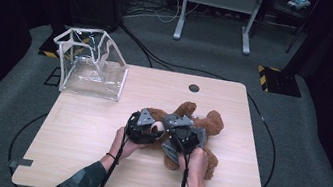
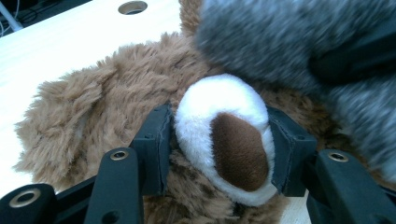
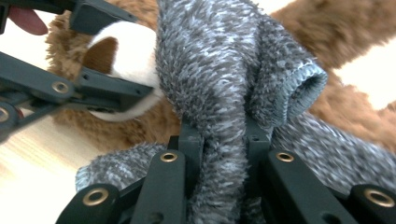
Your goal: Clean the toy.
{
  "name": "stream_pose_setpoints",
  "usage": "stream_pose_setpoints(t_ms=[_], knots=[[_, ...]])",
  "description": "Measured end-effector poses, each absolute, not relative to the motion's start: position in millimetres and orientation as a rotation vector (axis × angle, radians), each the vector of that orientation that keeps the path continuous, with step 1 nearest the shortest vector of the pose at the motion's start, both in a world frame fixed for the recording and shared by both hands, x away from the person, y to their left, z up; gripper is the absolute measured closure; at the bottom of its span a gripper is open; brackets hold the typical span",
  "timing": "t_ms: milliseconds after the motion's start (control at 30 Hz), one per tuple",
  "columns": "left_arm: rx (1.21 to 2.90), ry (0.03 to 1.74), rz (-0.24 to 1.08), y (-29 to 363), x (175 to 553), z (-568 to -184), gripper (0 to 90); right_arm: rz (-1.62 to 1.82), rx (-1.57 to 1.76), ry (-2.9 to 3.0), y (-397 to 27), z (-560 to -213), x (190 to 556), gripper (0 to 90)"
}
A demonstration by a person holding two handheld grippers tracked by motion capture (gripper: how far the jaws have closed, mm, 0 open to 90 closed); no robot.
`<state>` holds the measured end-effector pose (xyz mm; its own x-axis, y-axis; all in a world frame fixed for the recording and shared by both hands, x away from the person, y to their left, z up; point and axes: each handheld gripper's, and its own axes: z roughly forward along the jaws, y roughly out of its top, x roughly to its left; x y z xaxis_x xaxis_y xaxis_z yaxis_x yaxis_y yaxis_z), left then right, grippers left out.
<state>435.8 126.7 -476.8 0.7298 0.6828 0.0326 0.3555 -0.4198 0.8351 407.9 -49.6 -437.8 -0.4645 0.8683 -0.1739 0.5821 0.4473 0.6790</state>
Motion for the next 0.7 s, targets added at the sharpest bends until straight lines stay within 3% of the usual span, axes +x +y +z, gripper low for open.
stream_pose_setpoints(t_ms=[267,467,700], knots=[[2.039,0.781,0.464,127,437,-477,47.7,0.741,1.309,2.116,-104,-435,397,76.4],[2.048,0.782,0.463,127,436,-477,47.7,0.716,1.483,2.045,-148,-452,401,75.9],[2.037,0.789,0.472,126,437,-477,47.6,0.822,1.307,2.06,-98,-419,393,75.3]])
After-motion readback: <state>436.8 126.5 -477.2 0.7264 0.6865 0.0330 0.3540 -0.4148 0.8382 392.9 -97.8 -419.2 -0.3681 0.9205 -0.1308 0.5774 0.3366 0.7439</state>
